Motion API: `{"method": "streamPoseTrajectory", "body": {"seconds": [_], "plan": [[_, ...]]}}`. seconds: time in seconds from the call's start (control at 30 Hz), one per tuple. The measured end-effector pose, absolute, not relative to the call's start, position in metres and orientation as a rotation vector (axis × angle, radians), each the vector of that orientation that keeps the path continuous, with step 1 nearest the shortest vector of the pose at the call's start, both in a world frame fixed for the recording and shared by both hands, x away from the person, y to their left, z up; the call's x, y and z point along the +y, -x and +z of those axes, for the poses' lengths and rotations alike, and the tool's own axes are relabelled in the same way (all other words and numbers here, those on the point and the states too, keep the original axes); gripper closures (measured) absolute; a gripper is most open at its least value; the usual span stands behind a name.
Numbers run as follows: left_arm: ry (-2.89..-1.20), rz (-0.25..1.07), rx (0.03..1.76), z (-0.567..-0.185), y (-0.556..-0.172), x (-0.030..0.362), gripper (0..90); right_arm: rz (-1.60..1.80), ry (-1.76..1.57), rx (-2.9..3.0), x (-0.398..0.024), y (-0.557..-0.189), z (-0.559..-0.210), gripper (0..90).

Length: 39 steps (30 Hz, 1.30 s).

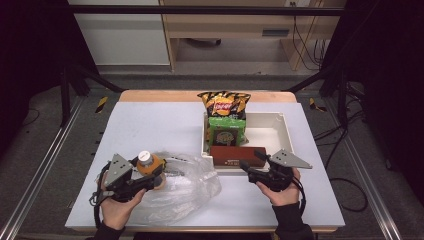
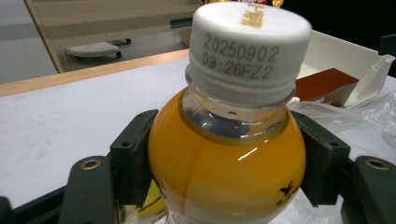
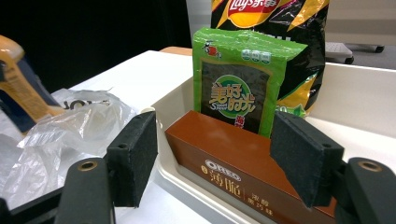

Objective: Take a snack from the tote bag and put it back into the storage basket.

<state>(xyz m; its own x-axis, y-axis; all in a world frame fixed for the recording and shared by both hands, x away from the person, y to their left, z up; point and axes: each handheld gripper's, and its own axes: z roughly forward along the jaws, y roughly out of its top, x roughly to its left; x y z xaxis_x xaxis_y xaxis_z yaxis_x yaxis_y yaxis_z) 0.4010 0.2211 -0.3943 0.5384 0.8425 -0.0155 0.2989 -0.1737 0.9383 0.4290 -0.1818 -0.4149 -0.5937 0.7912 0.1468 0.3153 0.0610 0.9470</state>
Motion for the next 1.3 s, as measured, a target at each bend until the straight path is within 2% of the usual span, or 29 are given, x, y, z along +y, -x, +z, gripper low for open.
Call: {"method": "streamPoseTrajectory", "body": {"seconds": [0.3,0.67,0.8,1.03,1.3], "plan": [[-1.764,0.604,0.937,-0.413,-0.409,0.198,30.6,1.546,-1.099,1.939,-0.181,-0.429,-0.416,32.7],[-1.791,0.576,0.922,-0.426,-0.411,0.194,30.2,1.547,-1.091,1.945,-0.179,-0.429,-0.417,33.2],[-1.798,0.572,0.918,-0.425,-0.410,0.197,29.9,1.554,-1.070,1.934,-0.177,-0.428,-0.415,33.3],[-1.765,0.587,0.885,-0.410,-0.396,0.216,23.4,1.579,-1.019,1.941,-0.164,-0.425,-0.410,33.0],[-1.723,0.628,0.908,-0.404,-0.378,0.251,23.1,1.637,-0.942,1.981,-0.139,-0.417,-0.398,33.6]]}}
